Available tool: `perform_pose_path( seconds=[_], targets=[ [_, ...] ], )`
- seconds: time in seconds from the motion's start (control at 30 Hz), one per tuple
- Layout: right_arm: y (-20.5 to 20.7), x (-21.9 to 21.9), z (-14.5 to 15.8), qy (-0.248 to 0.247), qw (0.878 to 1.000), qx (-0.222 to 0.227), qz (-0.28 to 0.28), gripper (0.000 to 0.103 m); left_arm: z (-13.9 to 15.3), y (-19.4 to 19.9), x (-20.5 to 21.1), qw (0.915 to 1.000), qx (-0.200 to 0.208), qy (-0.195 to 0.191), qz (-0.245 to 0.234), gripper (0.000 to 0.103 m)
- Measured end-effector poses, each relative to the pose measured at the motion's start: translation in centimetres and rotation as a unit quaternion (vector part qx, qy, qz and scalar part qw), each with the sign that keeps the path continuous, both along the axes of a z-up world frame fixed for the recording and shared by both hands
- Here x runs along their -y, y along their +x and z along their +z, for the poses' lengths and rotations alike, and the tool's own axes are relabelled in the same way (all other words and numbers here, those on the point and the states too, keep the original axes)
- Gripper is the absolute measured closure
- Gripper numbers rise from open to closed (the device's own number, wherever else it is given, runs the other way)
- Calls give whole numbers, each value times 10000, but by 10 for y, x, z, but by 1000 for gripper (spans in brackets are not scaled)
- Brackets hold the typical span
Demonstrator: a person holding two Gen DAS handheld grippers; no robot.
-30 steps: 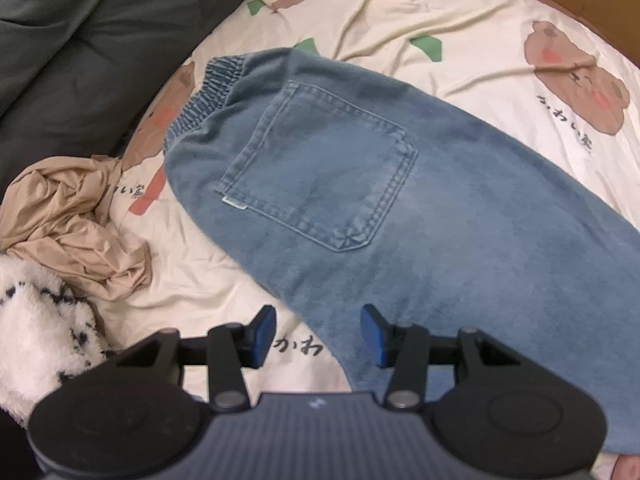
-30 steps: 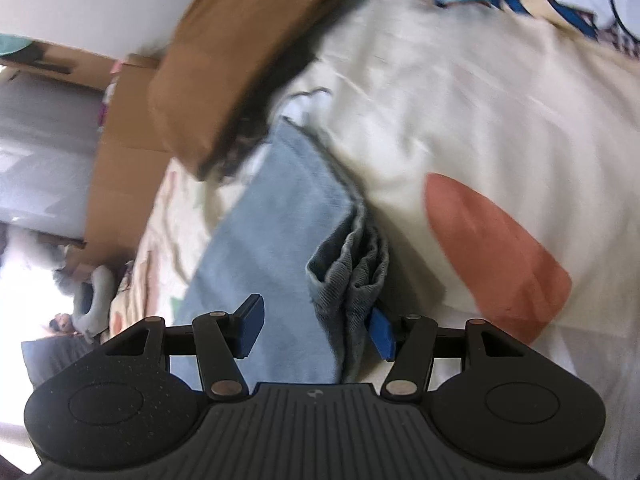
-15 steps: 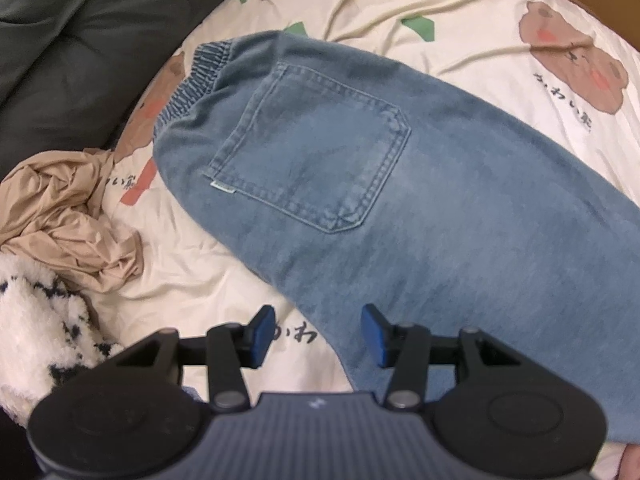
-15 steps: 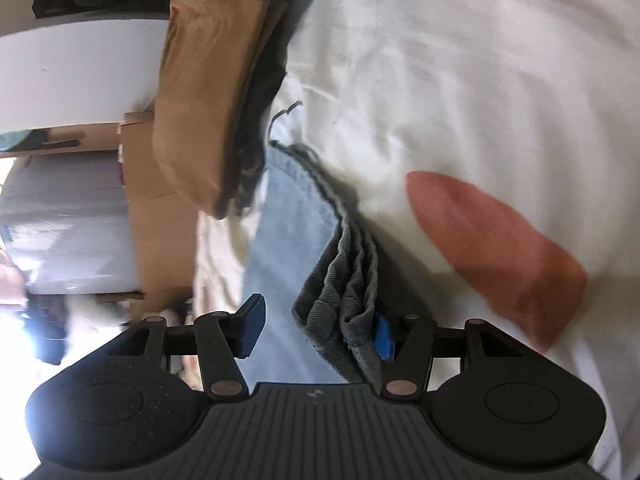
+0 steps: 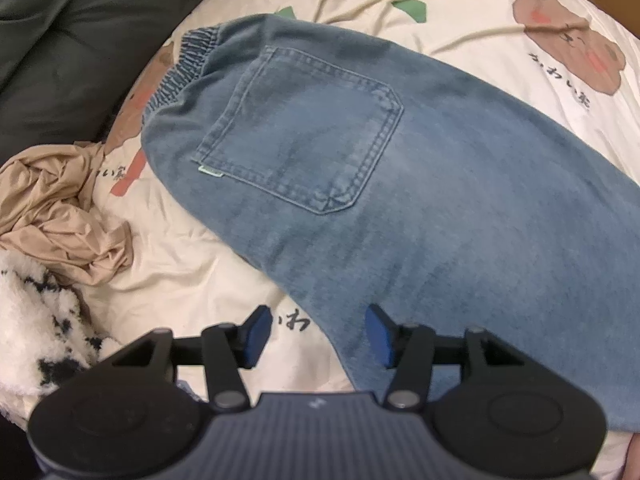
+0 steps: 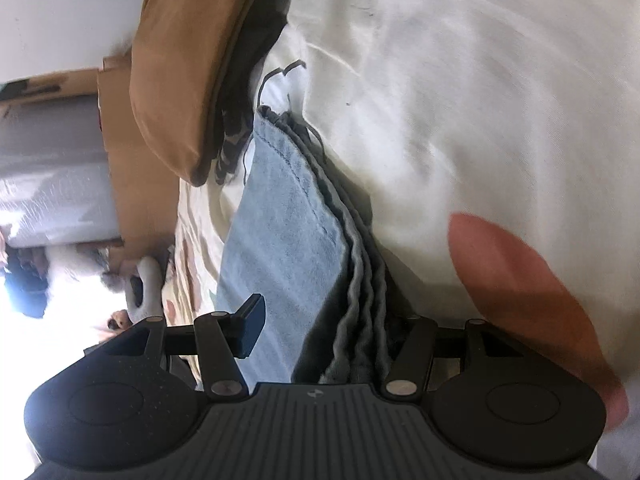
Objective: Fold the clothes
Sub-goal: 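Close the right tool on the folded jeans leg layers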
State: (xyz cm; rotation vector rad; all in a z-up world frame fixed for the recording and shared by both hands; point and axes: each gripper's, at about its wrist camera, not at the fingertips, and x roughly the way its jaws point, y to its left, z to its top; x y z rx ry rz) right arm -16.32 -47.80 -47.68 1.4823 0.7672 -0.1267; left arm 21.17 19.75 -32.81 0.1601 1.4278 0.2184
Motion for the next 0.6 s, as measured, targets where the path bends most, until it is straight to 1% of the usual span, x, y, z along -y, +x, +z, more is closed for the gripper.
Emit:
perform_pose_path(
  seconds=[0.1,0.2,0.23,0.27,0.4,0.6],
  targets=[
    [7,2,6,-65,9997,46,226,47,-3,-1,0,10000,-33,4,17,48],
    [12,4,14,-114,9986,146,497,59,-6,-3,-1,10000,-61,4,26,48],
    [13,5,17,-108,9980,199,583,65,-7,-3,-1,10000,-70,4,29,48],
    [15,7,19,-68,9976,261,639,67,-8,-3,-1,10000,-82,2,37,48],
    [23,12,25,64,9955,421,852,67,-11,-4,-1,9999,-108,-47,110,48],
    [36,20,16,100,9943,185,1041,64,-13,-6,0,9998,-142,-54,110,48]
  ],
)
